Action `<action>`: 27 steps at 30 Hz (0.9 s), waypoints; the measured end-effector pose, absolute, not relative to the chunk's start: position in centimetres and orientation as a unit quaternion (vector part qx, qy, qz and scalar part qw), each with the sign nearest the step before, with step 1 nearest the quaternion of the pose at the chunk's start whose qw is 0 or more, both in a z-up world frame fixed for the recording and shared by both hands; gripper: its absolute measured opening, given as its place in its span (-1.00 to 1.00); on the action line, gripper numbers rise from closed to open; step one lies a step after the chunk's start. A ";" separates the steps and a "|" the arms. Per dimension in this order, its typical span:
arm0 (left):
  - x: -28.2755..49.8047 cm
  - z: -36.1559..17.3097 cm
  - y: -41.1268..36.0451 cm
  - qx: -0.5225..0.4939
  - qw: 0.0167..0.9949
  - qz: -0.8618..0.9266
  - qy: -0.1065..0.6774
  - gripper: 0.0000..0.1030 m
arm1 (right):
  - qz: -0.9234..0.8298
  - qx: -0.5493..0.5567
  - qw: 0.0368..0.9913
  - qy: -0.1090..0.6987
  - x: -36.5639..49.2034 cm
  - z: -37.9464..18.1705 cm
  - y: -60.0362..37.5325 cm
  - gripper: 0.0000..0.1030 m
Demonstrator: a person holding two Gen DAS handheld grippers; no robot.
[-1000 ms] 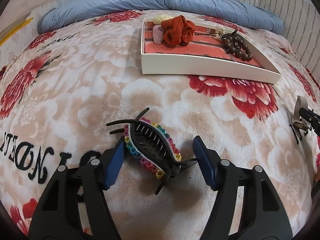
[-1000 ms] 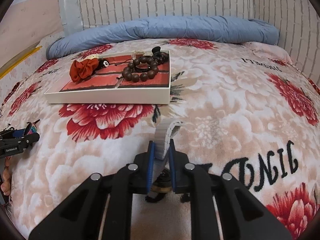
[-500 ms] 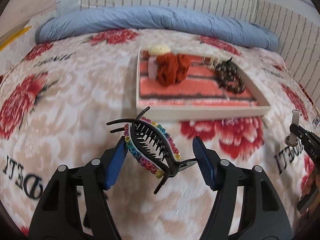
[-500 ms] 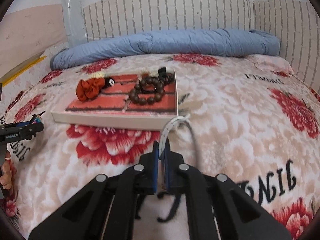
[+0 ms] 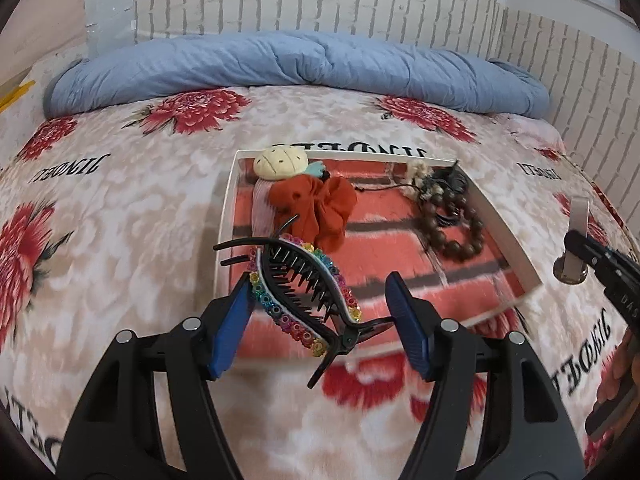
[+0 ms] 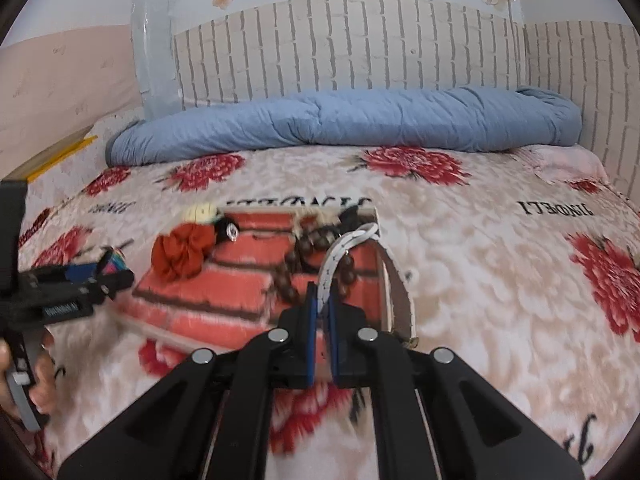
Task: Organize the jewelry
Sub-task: 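Carry the rainbow claw clip with the left tool while the right tool carries the watch strap into the tray, then open the left tool in the tray while the right tool releases the watch strap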
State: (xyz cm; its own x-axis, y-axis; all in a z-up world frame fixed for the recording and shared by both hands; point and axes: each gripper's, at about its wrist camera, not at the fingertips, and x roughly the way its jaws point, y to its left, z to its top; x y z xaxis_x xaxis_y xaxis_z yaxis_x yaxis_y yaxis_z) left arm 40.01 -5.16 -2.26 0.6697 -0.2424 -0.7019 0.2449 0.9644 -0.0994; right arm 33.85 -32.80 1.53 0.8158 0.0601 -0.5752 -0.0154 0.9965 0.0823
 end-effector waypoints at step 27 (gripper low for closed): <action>46.7 -7.4 -6.2 0.031 0.912 -0.112 0.394 0.24 | 0.015 0.036 0.931 0.363 42.0 -5.9 -31.7 -0.88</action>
